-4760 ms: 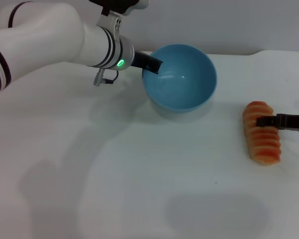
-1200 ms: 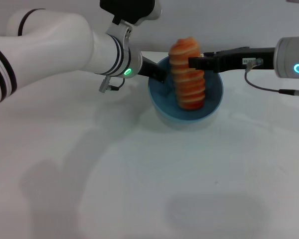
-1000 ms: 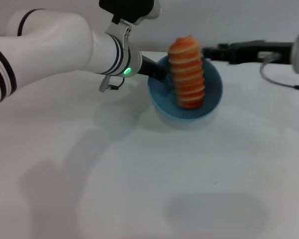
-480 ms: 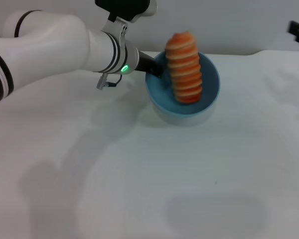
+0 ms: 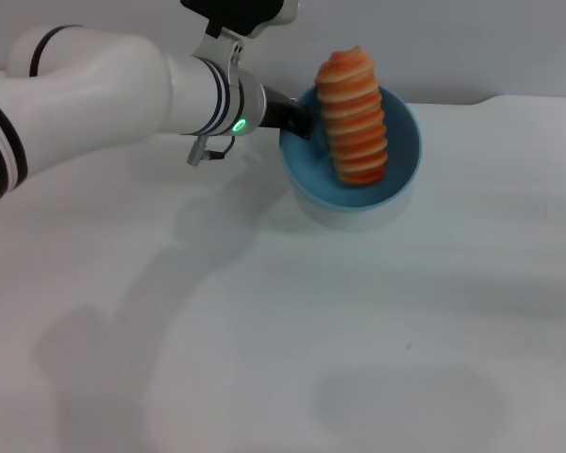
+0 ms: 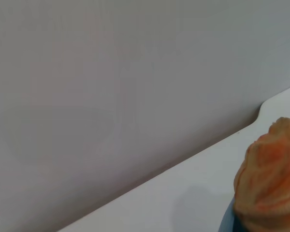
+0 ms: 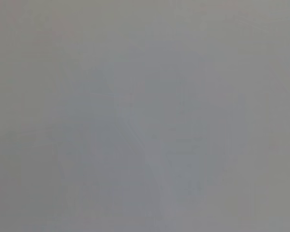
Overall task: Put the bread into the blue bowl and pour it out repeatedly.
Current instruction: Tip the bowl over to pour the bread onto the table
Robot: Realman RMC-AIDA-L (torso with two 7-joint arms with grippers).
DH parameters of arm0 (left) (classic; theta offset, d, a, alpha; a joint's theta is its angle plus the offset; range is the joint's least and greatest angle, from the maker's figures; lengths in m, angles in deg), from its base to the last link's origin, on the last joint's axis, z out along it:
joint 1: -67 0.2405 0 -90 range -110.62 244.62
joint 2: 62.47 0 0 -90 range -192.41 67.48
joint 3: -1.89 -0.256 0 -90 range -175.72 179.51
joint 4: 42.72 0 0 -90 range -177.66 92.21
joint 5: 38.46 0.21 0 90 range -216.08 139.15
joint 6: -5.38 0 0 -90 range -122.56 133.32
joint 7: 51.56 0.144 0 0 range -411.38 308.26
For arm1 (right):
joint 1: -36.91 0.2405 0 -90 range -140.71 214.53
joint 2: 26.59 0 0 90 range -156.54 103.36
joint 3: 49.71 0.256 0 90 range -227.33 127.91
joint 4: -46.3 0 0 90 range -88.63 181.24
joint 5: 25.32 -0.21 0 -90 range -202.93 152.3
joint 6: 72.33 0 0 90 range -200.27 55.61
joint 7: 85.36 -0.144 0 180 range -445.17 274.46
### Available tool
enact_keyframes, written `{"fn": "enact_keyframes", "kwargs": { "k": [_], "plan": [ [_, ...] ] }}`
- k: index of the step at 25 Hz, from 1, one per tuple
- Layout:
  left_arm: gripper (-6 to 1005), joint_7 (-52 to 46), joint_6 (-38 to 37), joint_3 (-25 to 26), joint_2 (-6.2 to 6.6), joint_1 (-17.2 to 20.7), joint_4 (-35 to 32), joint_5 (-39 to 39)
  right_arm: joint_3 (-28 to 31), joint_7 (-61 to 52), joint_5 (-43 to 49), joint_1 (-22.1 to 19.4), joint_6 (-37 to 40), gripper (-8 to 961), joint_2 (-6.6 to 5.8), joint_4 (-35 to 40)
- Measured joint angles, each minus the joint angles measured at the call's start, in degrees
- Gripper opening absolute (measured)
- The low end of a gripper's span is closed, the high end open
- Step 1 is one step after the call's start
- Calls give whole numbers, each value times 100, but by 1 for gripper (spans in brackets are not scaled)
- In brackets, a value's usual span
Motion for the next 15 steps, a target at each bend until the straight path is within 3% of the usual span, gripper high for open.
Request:
{"fn": "enact_keyframes", "kwargs": {
  "k": [5, 15],
  "plan": [
    [-2, -1, 309, -158, -10, 65, -20, 4, 28, 985, -512, -176, 398, 519, 0, -617],
    [-1, 189, 1481, -745, -12, -50, -206, 615, 45, 1045, -604, -267, 591, 513, 19, -1466]
  ]
}}
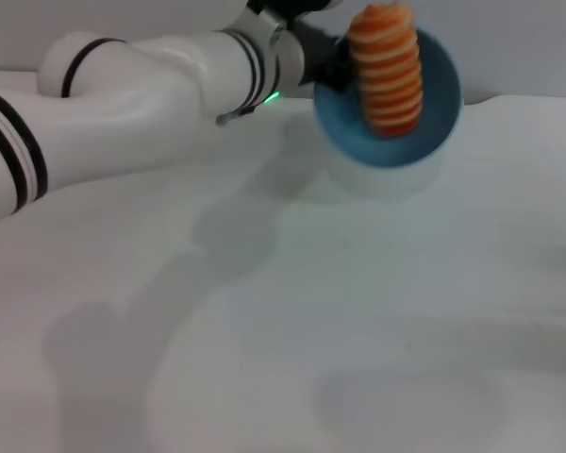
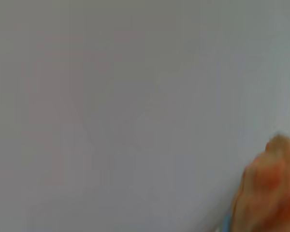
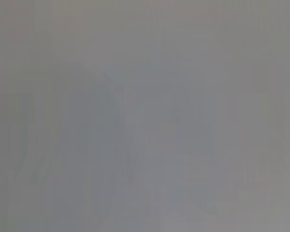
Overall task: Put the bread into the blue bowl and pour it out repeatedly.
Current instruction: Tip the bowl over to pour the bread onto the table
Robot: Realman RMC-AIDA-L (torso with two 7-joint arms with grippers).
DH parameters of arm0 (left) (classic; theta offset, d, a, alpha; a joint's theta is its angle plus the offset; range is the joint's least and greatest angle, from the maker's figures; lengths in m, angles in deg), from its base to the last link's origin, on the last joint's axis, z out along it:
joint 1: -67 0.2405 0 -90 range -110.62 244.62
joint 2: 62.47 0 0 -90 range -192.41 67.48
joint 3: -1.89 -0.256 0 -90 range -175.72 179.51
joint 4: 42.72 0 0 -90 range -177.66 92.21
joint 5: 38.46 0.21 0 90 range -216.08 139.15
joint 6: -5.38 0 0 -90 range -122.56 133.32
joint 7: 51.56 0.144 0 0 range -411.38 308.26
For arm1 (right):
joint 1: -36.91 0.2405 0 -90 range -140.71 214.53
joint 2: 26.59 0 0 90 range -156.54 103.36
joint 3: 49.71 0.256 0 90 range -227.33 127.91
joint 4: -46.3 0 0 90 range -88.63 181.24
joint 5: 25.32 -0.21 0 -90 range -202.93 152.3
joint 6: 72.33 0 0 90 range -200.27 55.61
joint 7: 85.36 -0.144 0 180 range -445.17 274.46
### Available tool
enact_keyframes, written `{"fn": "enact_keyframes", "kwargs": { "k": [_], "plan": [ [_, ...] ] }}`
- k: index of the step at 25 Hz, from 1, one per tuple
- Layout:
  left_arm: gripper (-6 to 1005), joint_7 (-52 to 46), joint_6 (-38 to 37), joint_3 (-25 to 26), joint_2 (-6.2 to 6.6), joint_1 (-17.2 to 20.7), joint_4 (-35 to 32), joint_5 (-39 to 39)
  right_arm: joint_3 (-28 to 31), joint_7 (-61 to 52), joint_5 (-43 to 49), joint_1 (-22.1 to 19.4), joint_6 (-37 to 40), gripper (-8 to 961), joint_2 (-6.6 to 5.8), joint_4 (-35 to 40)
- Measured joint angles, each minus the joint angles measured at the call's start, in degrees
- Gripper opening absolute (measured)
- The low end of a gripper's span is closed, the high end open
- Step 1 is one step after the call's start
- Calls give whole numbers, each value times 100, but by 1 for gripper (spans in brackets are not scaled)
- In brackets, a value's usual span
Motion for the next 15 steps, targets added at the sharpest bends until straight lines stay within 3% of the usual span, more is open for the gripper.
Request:
{"fn": "enact_keyframes", "kwargs": {
  "k": [10, 15],
  "plan": [
    [-1, 514, 1938, -1327, -43, -68, 295, 173, 68, -11, -6, 12, 136, 507, 6, -210],
    [-1, 669, 2089, -1488, -50, -92, 295, 123, 112, -57, -18, 36, 139, 504, 10, -263]
  ]
}}
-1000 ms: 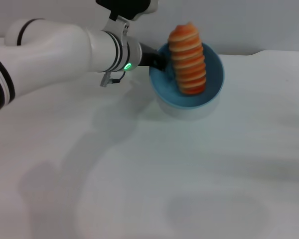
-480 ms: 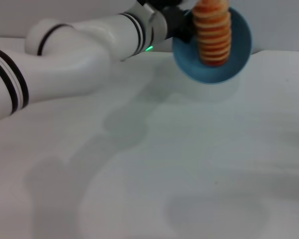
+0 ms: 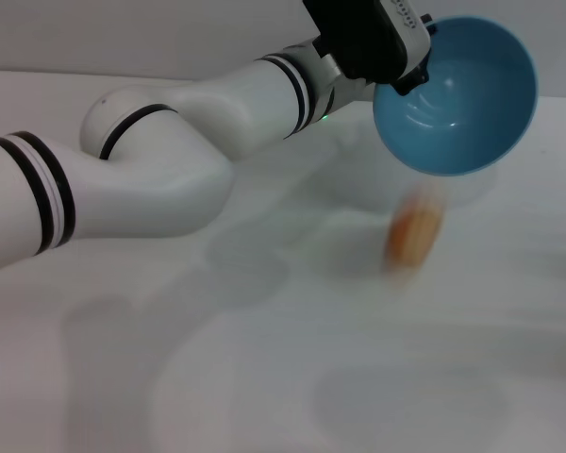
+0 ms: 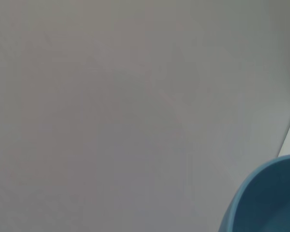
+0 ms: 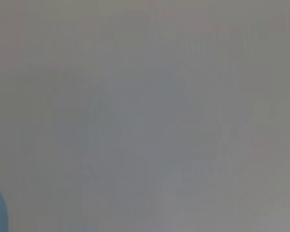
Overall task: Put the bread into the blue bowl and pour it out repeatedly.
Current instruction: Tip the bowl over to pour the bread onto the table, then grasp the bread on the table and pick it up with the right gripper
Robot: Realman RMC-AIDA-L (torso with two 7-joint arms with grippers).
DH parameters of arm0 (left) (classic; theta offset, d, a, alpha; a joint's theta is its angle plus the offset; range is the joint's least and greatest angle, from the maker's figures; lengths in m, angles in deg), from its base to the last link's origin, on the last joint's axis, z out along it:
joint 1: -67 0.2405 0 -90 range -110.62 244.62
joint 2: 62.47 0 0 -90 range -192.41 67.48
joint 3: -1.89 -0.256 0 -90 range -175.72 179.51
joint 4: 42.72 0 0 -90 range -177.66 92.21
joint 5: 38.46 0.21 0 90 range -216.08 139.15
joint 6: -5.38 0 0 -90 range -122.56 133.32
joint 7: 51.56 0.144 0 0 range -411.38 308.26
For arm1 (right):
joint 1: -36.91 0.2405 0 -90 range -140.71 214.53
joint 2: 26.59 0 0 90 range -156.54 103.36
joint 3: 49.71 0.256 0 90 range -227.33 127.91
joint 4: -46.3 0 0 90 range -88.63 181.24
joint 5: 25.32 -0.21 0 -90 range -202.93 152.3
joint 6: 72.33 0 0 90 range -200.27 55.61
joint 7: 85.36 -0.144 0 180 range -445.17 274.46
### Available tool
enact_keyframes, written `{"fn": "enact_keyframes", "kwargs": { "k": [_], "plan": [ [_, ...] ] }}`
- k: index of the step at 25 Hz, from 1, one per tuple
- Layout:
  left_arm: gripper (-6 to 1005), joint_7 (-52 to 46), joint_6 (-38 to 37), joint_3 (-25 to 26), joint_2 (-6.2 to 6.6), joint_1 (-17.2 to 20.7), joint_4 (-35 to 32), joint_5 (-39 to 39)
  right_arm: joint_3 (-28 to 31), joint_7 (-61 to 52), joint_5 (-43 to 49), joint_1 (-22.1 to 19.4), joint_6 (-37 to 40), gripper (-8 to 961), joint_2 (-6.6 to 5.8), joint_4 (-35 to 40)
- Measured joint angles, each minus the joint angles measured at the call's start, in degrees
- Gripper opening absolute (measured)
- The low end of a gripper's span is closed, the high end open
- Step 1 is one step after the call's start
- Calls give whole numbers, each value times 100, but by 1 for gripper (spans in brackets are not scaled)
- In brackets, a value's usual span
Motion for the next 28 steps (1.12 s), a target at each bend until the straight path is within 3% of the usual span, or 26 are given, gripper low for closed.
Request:
{"fn": "enact_keyframes", "kwargs": {
  "k": [8, 13, 18, 24, 28],
  "plan": [
    [-2, -36, -192, 82, -2, -34, -3, -319, 36, -114, -1, 55, -35, 499, -5, -87],
    [-2, -43, -1114, 1009, 24, -71, -28, -786, -57, -939, 354, 31, -35, 496, -44, 59],
    [-2, -44, -2872, 2626, 80, -539, 515, -761, -61, -1759, 1890, 33, -279, 493, -49, 791],
    [-1, -44, -2915, 2896, 93, -388, 675, -756, -148, -3837, 4262, 475, -646, 490, -35, 1578],
    [-1, -48, -3020, 3390, 96, -365, 777, -756, -712, -5540, 5581, 1027, -765, 488, -36, 1898]
  ]
}}
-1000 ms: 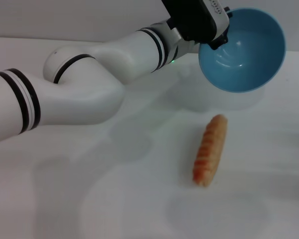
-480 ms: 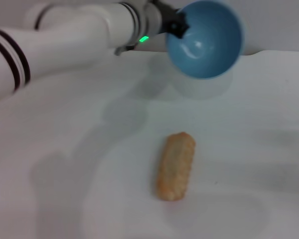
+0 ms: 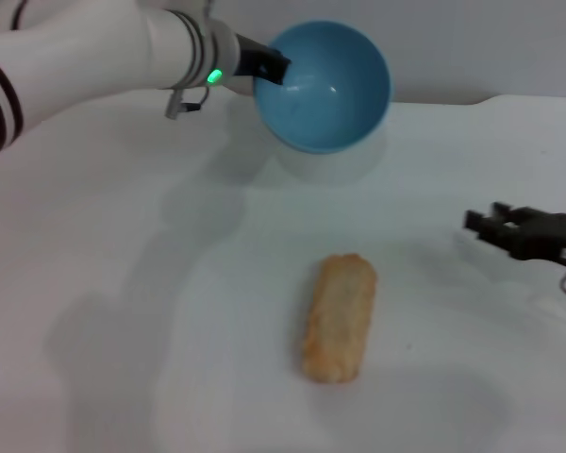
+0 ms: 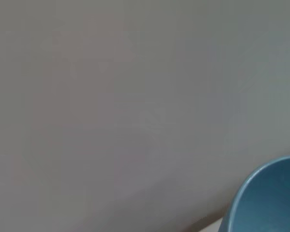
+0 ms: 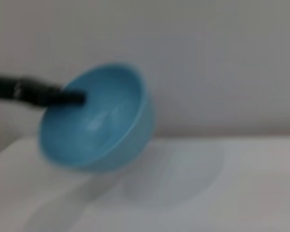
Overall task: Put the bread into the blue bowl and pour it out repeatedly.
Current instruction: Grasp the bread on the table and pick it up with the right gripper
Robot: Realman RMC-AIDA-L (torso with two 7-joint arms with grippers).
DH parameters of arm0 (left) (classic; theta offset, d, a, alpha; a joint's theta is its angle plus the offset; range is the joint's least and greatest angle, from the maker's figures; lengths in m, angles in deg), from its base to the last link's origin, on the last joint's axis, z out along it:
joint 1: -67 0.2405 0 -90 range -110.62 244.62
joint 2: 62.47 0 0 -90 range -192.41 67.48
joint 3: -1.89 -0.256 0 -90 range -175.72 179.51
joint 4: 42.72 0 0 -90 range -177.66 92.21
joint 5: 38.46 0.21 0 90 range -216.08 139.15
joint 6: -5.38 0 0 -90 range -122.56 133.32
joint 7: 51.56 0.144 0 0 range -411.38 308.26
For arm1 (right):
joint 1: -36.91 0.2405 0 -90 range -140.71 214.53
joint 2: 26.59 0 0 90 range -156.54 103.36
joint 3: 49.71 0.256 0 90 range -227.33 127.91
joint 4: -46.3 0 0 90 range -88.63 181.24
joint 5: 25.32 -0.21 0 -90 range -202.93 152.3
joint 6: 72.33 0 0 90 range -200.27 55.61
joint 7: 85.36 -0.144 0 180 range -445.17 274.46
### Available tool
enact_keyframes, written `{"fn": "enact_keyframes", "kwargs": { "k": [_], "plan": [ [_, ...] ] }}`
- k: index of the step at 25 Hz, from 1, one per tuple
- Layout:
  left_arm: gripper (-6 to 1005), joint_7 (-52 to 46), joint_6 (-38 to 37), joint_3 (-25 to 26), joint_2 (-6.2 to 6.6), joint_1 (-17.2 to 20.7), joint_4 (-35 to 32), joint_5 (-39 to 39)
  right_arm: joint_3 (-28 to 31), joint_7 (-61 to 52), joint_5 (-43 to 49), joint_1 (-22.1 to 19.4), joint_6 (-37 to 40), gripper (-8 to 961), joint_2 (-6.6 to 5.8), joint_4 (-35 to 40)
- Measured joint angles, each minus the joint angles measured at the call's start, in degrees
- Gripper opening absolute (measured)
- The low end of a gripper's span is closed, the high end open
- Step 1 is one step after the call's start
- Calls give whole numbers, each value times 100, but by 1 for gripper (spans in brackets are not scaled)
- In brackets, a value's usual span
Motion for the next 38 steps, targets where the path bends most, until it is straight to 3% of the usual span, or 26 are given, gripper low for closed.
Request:
{"fn": "enact_keyframes", "kwargs": {
  "k": [3, 4, 12, 28, 38],
  "plan": [
    [-2, -20, -25, 412, -5, 15, 98, -12, -312, -517, 97, 169, 5, 486, -8, 68],
    [-2, -47, -26, 439, -5, 25, 108, -12, -724, -1033, 108, 320, 12, 485, -15, 147],
    [-1, -152, -8, 419, -11, 138, 128, -8, -1816, -2632, 216, 861, -314, 480, -18, 103],
    [-2, -150, 10, 419, -31, 232, 120, -41, -2516, -4636, 892, 1178, -369, 471, -25, 45],
    [-1, -110, 17, 423, -35, 297, 91, -46, -2556, -4724, 904, 1236, -613, 465, 40, 13]
  ]
}}
